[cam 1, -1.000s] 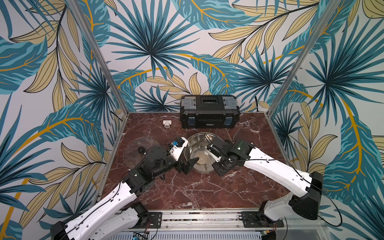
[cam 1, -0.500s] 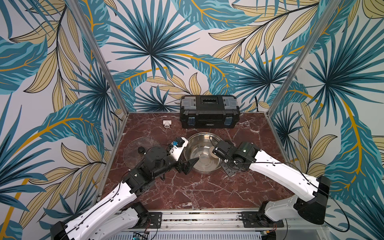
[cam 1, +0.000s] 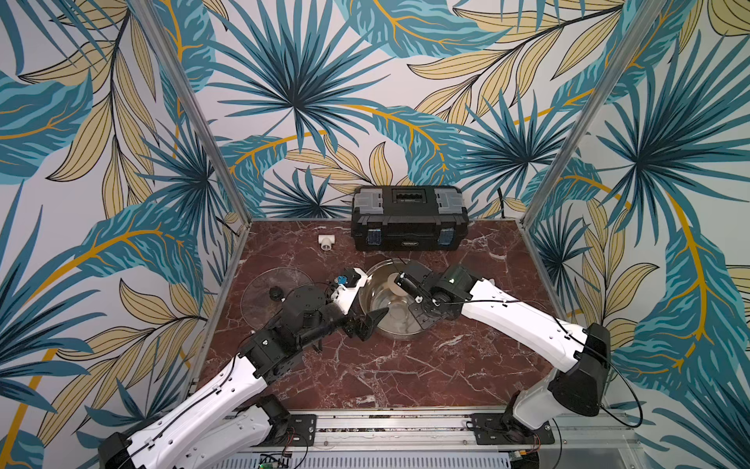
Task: Stir the soup with a spoon
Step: Stir the soup in the pan with a stick, then place the spoon at the center of the board.
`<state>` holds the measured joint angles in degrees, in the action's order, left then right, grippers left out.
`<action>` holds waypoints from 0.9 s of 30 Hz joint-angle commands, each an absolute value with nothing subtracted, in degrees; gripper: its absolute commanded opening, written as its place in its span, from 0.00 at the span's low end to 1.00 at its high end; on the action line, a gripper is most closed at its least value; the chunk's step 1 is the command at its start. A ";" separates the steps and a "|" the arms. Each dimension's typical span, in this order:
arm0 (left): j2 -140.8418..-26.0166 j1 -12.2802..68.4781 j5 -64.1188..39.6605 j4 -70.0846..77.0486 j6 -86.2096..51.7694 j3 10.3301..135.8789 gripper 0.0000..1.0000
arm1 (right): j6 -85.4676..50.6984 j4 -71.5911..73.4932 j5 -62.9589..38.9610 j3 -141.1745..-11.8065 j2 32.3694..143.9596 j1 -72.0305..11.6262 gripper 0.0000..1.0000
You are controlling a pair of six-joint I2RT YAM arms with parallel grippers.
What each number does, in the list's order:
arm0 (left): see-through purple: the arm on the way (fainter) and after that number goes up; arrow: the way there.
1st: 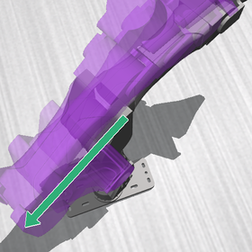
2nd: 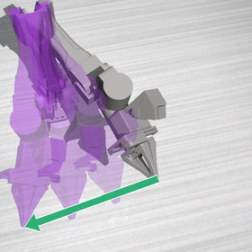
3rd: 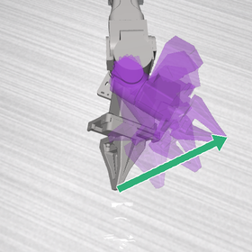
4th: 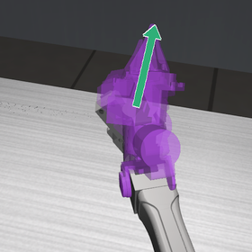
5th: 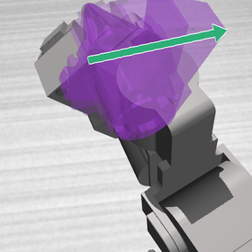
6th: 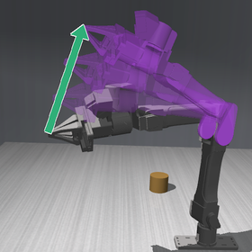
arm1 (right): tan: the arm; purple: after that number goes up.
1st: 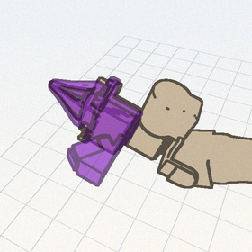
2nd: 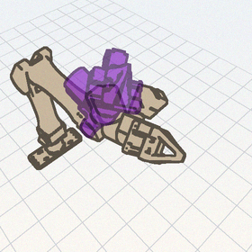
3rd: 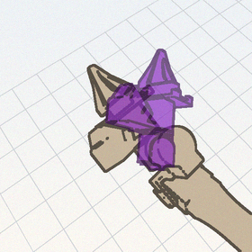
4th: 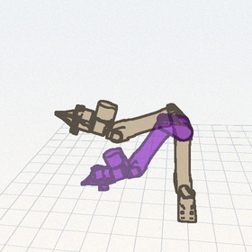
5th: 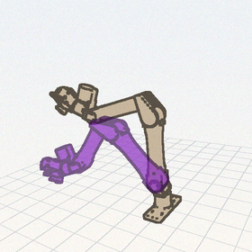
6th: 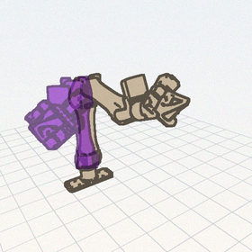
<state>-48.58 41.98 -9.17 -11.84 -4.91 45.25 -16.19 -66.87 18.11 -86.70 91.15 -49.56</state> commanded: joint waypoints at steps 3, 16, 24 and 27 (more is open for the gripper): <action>-47.27 42.20 -8.57 -12.08 -5.10 43.95 1.00 | -15.42 -63.47 8.63 -86.38 90.08 -50.38 0.00; -45.60 42.26 -8.07 -12.74 -5.68 44.69 1.00 | -18.82 -69.32 9.80 -75.96 74.61 -51.56 0.00; -44.95 42.23 -5.02 -15.63 -6.83 48.99 1.00 | -20.38 -65.17 13.11 -80.24 67.91 -51.50 0.00; -41.94 42.18 1.13 -18.17 -7.51 49.49 1.00 | -17.67 -61.17 3.66 -80.00 64.06 -51.59 0.00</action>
